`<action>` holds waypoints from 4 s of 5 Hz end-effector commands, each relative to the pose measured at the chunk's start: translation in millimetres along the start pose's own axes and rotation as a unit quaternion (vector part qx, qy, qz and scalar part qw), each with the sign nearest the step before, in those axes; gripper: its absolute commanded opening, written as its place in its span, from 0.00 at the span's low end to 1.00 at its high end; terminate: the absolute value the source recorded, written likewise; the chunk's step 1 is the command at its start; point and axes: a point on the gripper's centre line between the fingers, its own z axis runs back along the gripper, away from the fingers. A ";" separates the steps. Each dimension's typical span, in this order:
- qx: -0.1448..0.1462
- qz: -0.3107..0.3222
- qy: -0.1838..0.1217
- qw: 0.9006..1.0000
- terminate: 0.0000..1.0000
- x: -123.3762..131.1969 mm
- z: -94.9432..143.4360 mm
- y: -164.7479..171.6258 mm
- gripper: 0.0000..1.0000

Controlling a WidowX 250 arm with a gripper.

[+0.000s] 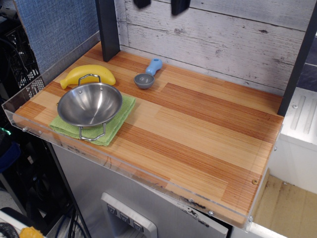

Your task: Place the colander to the right of the blue spoon

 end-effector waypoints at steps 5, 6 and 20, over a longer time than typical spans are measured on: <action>0.067 0.020 -0.002 0.998 0.00 -50.7 -136.2 34.0 1.00; 0.073 0.018 0.009 0.997 0.00 -49.4 -134.2 41.8 1.00; 0.009 -0.033 -0.023 0.999 0.00 24.1 -81.2 -94.1 0.00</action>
